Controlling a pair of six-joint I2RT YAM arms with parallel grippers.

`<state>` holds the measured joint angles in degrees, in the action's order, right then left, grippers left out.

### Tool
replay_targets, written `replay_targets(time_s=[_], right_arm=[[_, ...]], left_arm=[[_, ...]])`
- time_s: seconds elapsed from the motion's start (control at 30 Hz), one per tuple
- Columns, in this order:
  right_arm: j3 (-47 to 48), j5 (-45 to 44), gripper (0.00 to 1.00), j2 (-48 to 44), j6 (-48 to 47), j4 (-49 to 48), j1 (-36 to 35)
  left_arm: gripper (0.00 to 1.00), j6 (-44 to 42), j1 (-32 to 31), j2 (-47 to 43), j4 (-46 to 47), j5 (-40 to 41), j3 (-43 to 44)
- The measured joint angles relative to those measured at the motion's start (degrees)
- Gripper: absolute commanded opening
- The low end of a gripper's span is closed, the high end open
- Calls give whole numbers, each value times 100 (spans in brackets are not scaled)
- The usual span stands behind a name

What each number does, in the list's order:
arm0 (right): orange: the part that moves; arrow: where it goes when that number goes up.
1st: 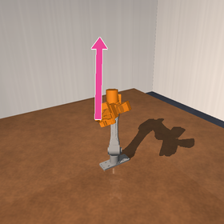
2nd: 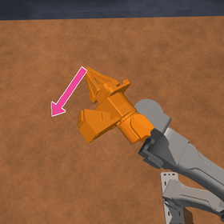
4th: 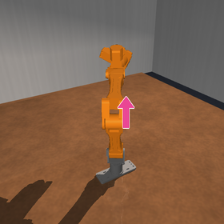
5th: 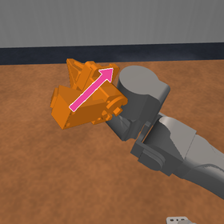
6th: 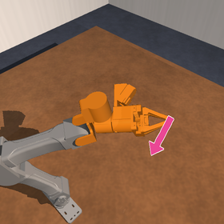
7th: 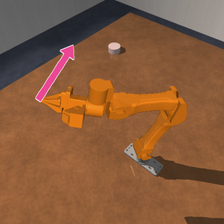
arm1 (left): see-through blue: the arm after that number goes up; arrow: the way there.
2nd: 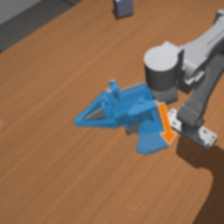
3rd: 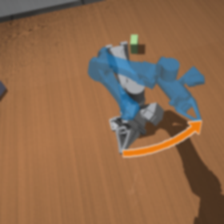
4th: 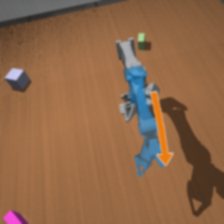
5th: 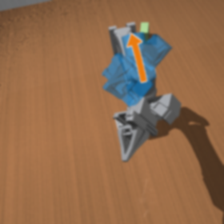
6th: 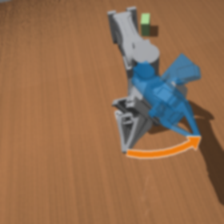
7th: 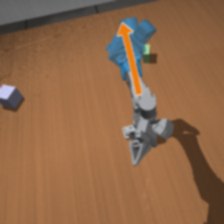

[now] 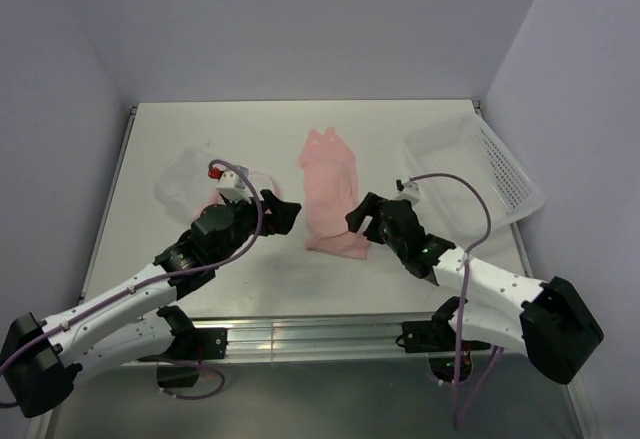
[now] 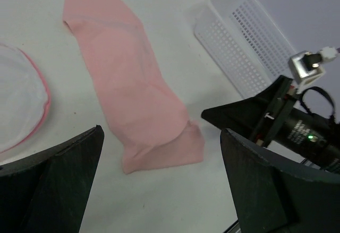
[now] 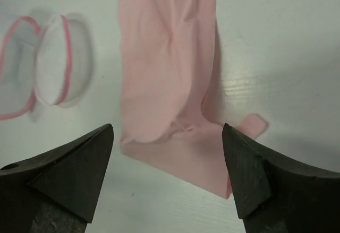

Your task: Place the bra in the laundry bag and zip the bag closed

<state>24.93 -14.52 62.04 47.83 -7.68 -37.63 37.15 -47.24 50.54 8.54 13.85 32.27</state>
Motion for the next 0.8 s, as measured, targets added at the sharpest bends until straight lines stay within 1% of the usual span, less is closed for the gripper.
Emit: replay_targets(time_s=[0.1, 0.17, 0.23, 0.27, 0.3, 0.33, 0.37, 0.4, 0.43, 0.5, 0.6, 0.7, 0.8], right_arm=[[26, -11, 85, -562, -245, 535, 0], [140, -15, 70, -914, -470, 756, 0], [232, -20, 49, -1027, -634, 872, 0], [247, -2, 36, -1029, -737, 901, 0], [247, 24, 30, -1003, -802, 951, 0], [240, 57, 28, -953, -866, 1029, 0], [221, 120, 28, -894, -938, 1078, 0], [175, 234, 31, -846, -1005, 1080, 9], [125, 348, 43, -796, -1069, 1099, 13], [15, 553, 56, -693, -1196, 1123, 20], [-197, 999, 56, -568, -1335, 1075, 68], [-330, 1403, 56, -444, -1344, 1064, 129], [-457, 1530, 55, -459, -1285, 1032, 136]], left_arm=[[96, 9, 0, 153, -59, 22, 0], [94, 37, 0, 308, -72, 20, 2], [91, 125, 0, 507, -81, 0, 2], [90, 166, 0, 610, -85, -9, -2], [88, 203, -7, 667, -87, -33, -20], [84, 260, -20, 699, -79, -48, -61], [82, 284, -33, 695, -66, -52, -114], [81, 302, -59, 658, -61, -57, -188], [77, 306, -79, 621, -61, -66, -251], [74, 308, -111, 503, -42, -83, -396], [72, 323, -133, 446, -20, -146, -511], [68, 411, -212, 520, 74, -243, -636], [65, 490, -367, 695, 166, -321, -798]])
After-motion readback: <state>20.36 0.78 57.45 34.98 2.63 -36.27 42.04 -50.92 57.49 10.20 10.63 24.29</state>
